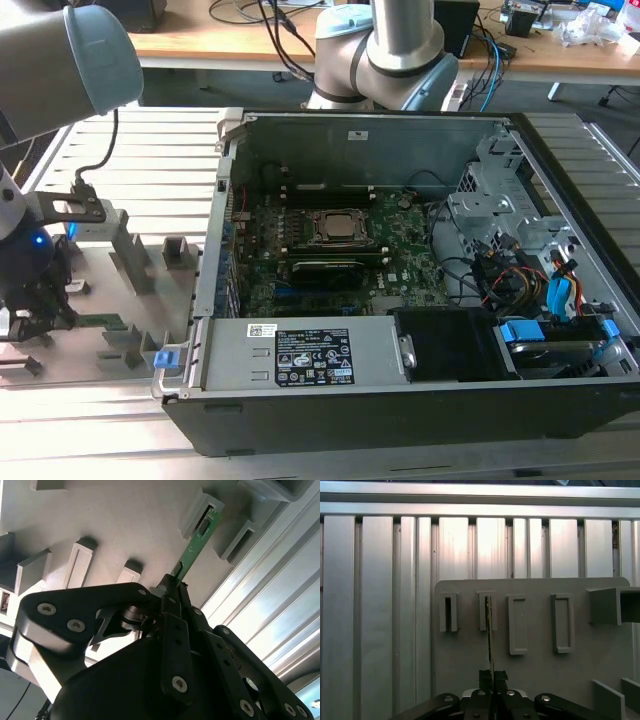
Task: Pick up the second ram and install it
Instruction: 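Pick up the second ram and move it above second insertion slot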
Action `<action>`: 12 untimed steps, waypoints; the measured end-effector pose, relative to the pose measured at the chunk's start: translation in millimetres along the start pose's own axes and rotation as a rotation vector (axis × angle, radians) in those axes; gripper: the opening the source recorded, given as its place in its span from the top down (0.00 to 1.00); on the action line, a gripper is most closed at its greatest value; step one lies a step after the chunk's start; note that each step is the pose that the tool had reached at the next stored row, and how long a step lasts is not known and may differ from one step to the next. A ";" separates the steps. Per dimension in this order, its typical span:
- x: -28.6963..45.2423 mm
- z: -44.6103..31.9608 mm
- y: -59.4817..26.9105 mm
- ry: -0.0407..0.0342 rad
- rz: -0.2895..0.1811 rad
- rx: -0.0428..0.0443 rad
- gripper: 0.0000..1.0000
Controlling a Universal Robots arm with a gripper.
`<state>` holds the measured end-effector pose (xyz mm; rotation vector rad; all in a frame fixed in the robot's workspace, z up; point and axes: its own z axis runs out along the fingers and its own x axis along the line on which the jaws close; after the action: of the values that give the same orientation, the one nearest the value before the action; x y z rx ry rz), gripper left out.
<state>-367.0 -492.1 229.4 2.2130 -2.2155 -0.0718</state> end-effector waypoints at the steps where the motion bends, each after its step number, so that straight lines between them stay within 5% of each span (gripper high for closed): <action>1: 0.0 -1.2 0.1 0.0000 0.000 0.0000 0.86; 12: -0.5 -15.3 0.6 0.0000 0.000 0.0000 0.86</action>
<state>-367.0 -492.0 244.8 2.2130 -2.2154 -0.0718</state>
